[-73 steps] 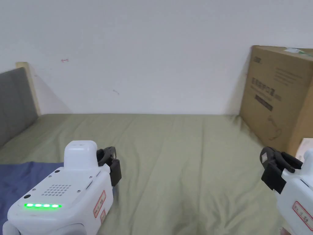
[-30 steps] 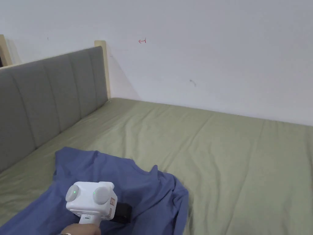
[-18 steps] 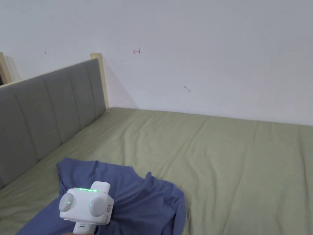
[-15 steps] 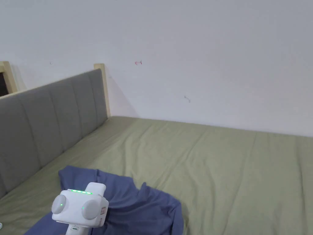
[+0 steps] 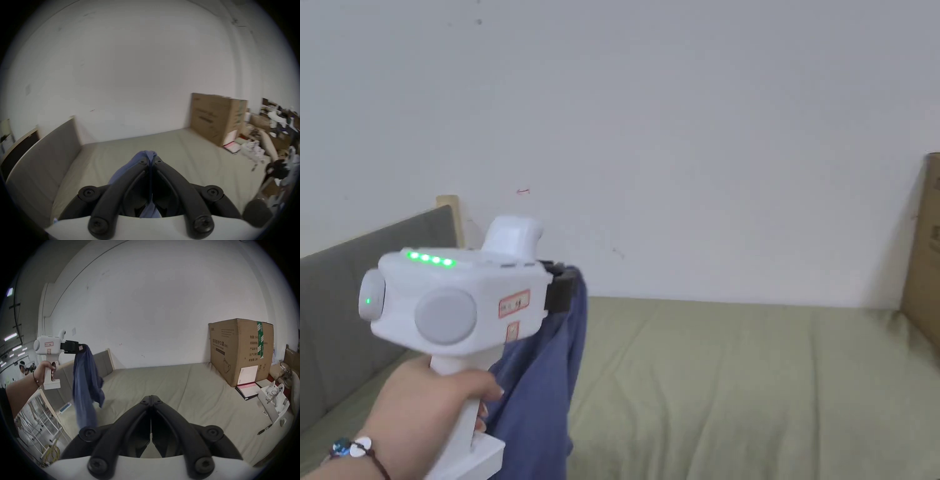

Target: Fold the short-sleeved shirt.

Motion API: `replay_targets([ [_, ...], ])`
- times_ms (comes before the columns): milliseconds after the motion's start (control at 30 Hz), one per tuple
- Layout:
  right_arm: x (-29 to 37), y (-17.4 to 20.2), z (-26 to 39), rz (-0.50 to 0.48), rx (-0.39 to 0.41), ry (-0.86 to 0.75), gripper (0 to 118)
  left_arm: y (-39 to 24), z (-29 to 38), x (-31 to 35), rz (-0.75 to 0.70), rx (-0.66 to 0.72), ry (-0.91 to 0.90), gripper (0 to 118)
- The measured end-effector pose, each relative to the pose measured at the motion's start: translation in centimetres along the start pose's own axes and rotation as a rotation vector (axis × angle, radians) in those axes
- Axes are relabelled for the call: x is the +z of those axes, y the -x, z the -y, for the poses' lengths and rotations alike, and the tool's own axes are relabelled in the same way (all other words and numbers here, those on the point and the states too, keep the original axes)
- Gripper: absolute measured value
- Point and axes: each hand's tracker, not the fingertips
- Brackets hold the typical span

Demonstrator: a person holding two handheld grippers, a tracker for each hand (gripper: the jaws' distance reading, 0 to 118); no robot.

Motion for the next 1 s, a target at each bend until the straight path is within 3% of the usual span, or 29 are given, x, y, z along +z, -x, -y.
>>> replay_targets([
  [133,1.5,-1.0,-1.1,0.006,-0.002,-0.049,0,-5.7,-2.2,-0.6,0.270,0.066,0.041,0],
  [267,2.5,-1.6,-1.3,0.057,0.036,-0.061,0,-10.1,-0.5,-4.5,0.417,0.182,0.155,0],
  [367,2.1,-2.6,-0.8,0.081,0.039,-0.021,0,-13.3,3.7,-10.4,0.408,0.180,0.408,0],
  [500,1.3,-3.8,0.6,0.116,0.001,0.027,0,-16.2,14.3,-18.8,0.431,0.339,0.860,0],
  [600,0.8,-4.3,1.8,0.121,-0.049,0.076,0,-18.0,21.0,-21.4,0.360,0.375,1.018,3],
  [633,0.6,-4.5,2.1,0.118,-0.046,0.089,0,-18.2,22.4,-21.8,0.343,0.408,1.067,24],
  [700,0.2,-4.5,2.7,0.137,-0.027,0.111,0,-18.4,24.3,-22.2,0.334,0.463,1.128,93],
  [733,0.0,-4.5,2.9,0.144,-0.017,0.121,0,-18.1,24.2,-21.8,0.363,0.493,1.101,98],
  [767,-0.1,-4.6,3.0,0.144,-0.013,0.126,0,-17.9,23.2,-21.2,0.376,0.501,1.031,96],
  [867,-0.6,-4.6,3.0,0.137,-0.010,0.129,0,-16.7,18.4,-19.2,0.379,0.412,0.863,97],
  [1000,-1.4,-4.2,1.8,0.139,-0.011,0.098,0,-14.1,11.2,-12.0,0.318,0.293,0.404,98],
])
